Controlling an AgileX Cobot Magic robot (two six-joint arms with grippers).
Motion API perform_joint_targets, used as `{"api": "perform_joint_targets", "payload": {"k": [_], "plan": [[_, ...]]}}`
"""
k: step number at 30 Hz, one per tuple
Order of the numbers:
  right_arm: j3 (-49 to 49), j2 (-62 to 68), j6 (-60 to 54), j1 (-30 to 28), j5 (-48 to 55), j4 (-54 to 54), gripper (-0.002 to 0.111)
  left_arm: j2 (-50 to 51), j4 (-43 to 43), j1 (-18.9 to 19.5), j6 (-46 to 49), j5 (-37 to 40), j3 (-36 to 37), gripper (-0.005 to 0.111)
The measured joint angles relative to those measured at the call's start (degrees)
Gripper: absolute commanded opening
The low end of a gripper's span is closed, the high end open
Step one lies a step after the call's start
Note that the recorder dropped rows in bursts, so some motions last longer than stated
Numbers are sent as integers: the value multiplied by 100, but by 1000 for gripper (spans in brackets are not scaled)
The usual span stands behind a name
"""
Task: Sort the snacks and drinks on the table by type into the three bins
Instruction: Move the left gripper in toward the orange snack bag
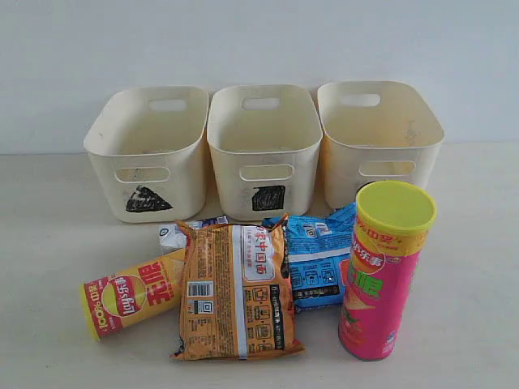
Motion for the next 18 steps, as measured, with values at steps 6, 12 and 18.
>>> {"api": "perform_joint_targets", "payload": {"k": [6, 12, 18], "plan": [[0, 0, 0, 0, 0, 0, 0, 0, -466, 0, -887, -807, 0, 4], [0, 0, 0, 0, 0, 0, 0, 0, -490, 0, -1311, -1710, 0, 4], [0, 0, 0, 0, 0, 0, 0, 455, -490, 0, -1514, -1786, -293, 4]]}}
